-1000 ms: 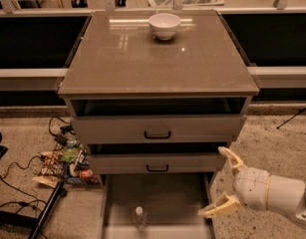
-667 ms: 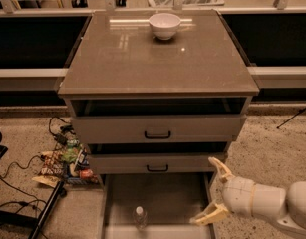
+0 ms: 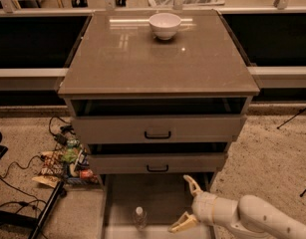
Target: Pick water bottle from bottom drawer and place on counter
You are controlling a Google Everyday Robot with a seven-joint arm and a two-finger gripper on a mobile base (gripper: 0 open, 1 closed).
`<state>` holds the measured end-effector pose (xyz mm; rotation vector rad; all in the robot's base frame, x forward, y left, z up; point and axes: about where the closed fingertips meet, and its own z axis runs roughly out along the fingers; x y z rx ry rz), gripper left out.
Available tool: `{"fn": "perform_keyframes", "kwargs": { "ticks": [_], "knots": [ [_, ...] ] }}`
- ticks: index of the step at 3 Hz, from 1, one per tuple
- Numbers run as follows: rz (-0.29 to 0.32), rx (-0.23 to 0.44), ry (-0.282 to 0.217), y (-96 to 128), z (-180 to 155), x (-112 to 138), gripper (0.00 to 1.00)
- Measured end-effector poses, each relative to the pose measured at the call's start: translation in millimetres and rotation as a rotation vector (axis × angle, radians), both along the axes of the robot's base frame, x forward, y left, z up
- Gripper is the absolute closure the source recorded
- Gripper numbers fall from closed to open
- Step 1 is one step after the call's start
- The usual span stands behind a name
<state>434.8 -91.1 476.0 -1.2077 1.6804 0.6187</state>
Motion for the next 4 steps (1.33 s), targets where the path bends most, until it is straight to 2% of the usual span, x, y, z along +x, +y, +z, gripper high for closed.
{"fn": "perform_keyframes", "kwargs": {
  "ticks": [1, 2, 3, 4],
  "knots": [
    [0.012, 0.077, 0.056, 36, -93, 14, 0.0],
    [0.014, 0.152, 0.125, 61, -153, 7, 0.0],
    [0.021, 0.21, 0.176, 85, -193, 2, 0.0],
    [0.027, 0.256, 0.201, 109, -215, 8, 0.0]
  ]
}}
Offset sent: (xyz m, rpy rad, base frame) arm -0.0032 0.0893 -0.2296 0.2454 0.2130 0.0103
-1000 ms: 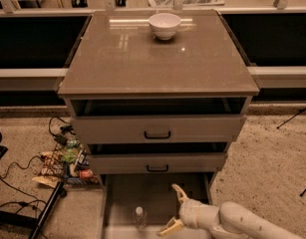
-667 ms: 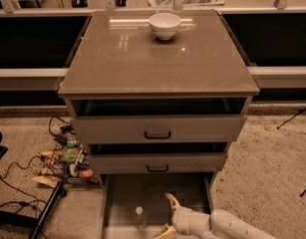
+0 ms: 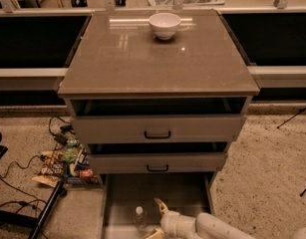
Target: Pick water bottle from bottom drawer and place on counter
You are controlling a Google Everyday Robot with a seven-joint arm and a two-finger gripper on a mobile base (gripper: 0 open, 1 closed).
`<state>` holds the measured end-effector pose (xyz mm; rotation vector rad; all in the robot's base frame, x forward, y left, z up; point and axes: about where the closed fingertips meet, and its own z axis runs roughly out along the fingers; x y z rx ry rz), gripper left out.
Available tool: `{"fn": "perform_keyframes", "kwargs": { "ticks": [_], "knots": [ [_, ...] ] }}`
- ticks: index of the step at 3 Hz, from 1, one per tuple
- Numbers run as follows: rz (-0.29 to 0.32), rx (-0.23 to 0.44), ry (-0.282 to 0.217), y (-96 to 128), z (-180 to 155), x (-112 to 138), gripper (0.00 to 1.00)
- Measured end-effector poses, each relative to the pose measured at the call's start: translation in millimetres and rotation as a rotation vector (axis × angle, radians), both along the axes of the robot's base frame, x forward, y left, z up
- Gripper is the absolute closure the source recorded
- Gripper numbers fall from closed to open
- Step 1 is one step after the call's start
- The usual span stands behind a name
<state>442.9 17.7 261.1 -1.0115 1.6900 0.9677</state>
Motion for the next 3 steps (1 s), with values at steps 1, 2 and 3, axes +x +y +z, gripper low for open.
{"fn": "perform_keyframes", "kwargs": {
  "ticks": [1, 2, 3],
  "knots": [
    [0.002, 0.052, 0.018, 27, -17, 11, 0.03],
    [0.003, 0.091, 0.03, 43, -28, 16, 0.1],
    [0.007, 0.125, 0.039, 56, -35, 20, 0.28]
  ]
}}
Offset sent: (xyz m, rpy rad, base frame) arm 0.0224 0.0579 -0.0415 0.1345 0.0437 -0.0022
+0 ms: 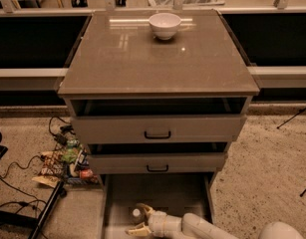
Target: Pick water bottle from bottom drawer and place on counter
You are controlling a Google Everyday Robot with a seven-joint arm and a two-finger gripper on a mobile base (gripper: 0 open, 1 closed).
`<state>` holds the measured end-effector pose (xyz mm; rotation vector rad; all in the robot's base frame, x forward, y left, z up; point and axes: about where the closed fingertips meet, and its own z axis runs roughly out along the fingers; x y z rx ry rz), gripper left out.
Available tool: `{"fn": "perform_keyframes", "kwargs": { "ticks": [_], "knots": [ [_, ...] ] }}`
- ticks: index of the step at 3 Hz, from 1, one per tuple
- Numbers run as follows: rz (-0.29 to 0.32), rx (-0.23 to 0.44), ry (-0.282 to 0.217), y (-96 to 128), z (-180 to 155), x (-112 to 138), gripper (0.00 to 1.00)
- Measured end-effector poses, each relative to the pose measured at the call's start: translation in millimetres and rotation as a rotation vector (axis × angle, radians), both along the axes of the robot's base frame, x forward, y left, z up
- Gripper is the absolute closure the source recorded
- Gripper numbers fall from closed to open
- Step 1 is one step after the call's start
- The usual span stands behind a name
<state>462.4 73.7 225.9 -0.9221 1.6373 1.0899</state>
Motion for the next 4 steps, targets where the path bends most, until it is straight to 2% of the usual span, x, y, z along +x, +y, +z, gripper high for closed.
{"fn": "perform_keyframes", "kwargs": {
  "ticks": [1, 2, 3, 4],
  "knots": [
    [0.012, 0.01, 0.024, 11, -3, 7, 0.51],
    [0.055, -0.012, 0.083, 14, 7, 9, 0.74],
    [0.054, -0.034, 0.138, -11, 61, 14, 0.97],
    [0.062, 0.017, 0.226, -23, 153, -6, 1.0]
  ]
}}
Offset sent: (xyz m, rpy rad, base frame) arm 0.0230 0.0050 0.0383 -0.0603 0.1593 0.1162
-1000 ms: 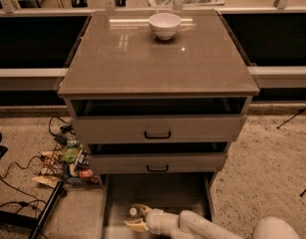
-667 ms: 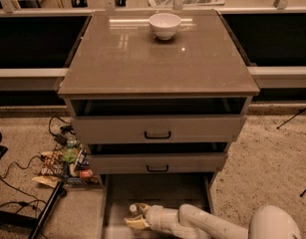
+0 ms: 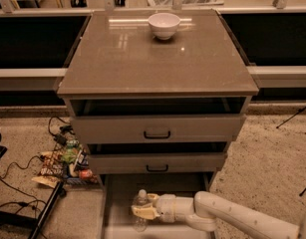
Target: Pick water bottle from bottom drawer and place on counter
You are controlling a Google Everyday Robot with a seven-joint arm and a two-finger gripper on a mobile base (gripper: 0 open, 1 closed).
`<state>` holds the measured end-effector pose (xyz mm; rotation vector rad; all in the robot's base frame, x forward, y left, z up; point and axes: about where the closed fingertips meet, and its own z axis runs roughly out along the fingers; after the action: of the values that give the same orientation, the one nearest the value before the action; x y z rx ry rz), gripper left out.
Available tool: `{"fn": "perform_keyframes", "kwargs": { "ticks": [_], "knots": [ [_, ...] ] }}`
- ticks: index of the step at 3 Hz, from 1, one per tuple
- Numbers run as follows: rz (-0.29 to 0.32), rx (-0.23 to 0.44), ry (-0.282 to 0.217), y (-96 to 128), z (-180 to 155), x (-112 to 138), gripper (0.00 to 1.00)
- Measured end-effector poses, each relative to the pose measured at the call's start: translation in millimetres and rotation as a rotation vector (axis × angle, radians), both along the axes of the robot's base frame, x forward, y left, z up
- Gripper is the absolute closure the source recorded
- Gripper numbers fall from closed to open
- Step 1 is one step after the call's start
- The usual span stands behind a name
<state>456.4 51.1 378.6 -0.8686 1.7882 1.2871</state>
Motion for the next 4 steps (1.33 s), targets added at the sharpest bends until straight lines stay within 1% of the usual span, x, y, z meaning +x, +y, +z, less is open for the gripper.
{"fn": "perform_keyframes", "kwargs": {
  "ticks": [1, 2, 3, 4],
  "knots": [
    [0.012, 0.089, 0.095, 2, 109, -32, 1.0],
    [0.016, 0.17, 0.097, -15, 228, -35, 1.0],
    [-0.031, 0.165, -0.006, -36, 356, 22, 1.0],
    [-0.067, 0.1, -0.122, -30, 461, 76, 1.0]
  ]
}}
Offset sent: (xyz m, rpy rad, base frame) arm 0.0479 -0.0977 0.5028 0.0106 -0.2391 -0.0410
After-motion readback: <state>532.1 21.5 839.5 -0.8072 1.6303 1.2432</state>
